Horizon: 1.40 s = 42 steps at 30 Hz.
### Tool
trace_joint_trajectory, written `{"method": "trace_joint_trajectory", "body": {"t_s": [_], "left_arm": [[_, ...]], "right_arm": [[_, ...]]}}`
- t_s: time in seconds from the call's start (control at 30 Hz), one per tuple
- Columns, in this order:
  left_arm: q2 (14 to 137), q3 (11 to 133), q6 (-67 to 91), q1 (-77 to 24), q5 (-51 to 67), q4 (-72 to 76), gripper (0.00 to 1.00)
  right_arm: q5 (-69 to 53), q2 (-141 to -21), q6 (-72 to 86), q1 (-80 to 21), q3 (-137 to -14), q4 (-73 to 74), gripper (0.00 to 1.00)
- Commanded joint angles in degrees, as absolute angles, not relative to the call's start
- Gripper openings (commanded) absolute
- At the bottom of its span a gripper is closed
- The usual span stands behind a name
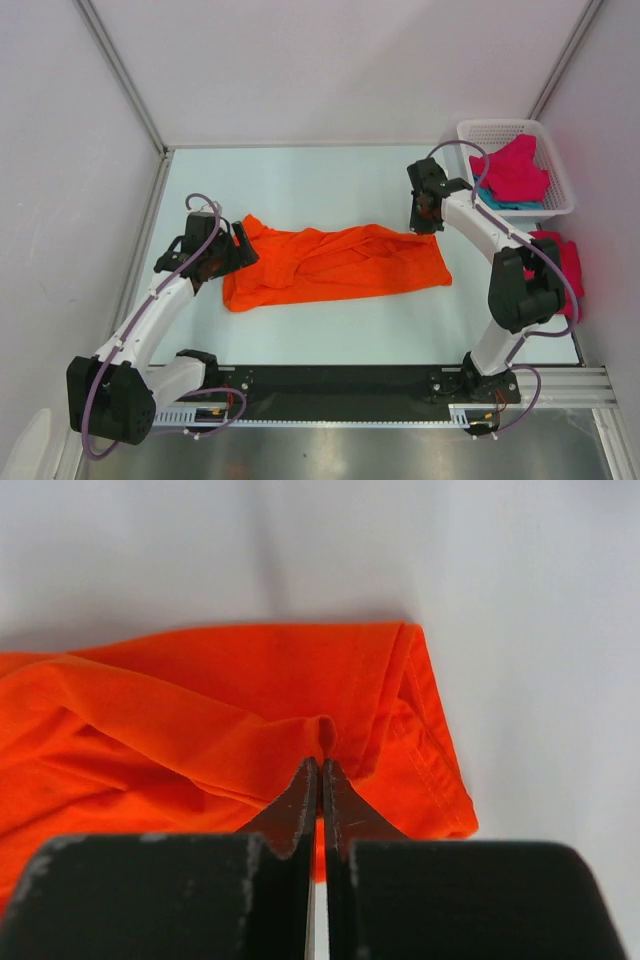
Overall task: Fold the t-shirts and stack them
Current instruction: Fold the other side of the tshirt into a rectangle
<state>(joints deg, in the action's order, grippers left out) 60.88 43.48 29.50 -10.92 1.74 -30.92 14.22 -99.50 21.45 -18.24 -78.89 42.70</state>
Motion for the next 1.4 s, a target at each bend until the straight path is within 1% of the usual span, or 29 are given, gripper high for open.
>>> {"method": "trace_joint_trajectory", "body": {"t_s": [0.0, 0.17, 0.47, 0.63, 1.0, 1.37], "left_arm": [[59.24, 43.68, 29.44, -11.25, 2.29, -29.88, 0.77], [59.33, 43.51, 29.53, -11.25, 2.29, -29.97, 0.77], [58.8, 43.86, 29.18, -11.16, 1.85, -30.67, 0.78], [58.45, 43.77, 29.09, -11.16, 2.28, -31.11, 0.78], [56.87, 44.3, 29.09, -11.16, 1.76, -32.96, 0.78], [55.55, 44.65, 28.83, -11.16, 1.49, -34.54, 0.78]], "right_arm": [[17.66, -92.03, 23.29, -19.16, -74.01, 42.45, 0.0], [20.39, -89.74, 24.08, -19.07, -71.28, 44.73, 0.0], [19.07, -86.05, 26.45, -19.42, -66.8, 47.37, 0.0], [20.39, -83.85, 27.16, -19.34, -63.2, 47.81, 0.0], [22.41, -79.02, 27.69, -19.42, -60.29, 50.36, 0.0], [21.98, -78.48, 28.48, -19.51, -59.06, 51.68, 0.0]]}}
